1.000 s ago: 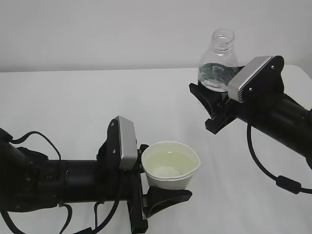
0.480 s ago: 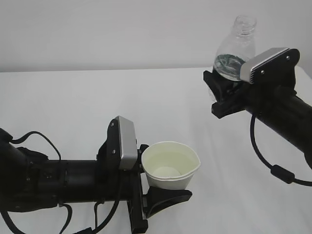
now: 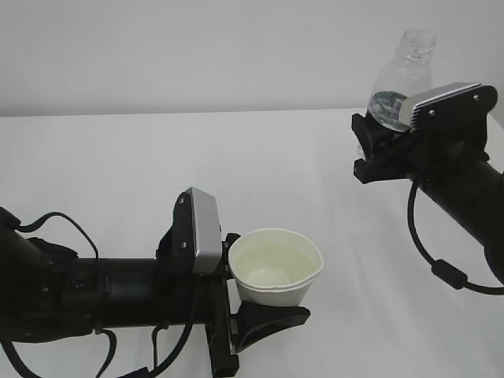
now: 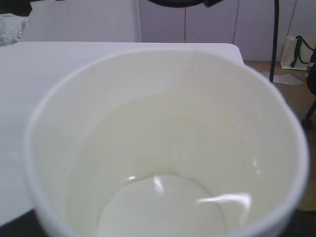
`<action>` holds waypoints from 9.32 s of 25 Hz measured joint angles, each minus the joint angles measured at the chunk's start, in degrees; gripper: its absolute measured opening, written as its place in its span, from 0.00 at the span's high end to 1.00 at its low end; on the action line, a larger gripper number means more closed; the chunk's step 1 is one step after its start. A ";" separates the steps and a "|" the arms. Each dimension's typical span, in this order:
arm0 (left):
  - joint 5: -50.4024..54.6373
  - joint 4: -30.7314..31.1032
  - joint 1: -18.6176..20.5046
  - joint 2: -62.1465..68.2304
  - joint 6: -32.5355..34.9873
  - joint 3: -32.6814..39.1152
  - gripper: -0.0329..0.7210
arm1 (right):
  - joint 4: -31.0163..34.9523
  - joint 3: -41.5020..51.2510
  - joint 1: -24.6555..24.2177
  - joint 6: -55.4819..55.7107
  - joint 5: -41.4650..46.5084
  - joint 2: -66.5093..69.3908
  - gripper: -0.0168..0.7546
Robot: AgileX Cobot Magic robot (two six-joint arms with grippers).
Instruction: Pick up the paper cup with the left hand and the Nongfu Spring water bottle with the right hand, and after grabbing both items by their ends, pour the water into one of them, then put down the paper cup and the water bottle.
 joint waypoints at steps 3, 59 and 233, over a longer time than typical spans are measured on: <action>0.00 0.00 0.00 0.00 0.00 0.00 0.35 | 2.70 0.00 0.00 -2.63 0.00 0.89 0.39; 0.00 -21.20 -0.09 0.00 2.20 0.00 0.35 | 7.91 -4.11 0.00 0.89 0.00 15.16 0.39; -0.74 -36.21 34.50 14.12 10.43 -6.66 0.39 | 7.74 -4.15 0.00 1.51 -0.05 15.16 0.39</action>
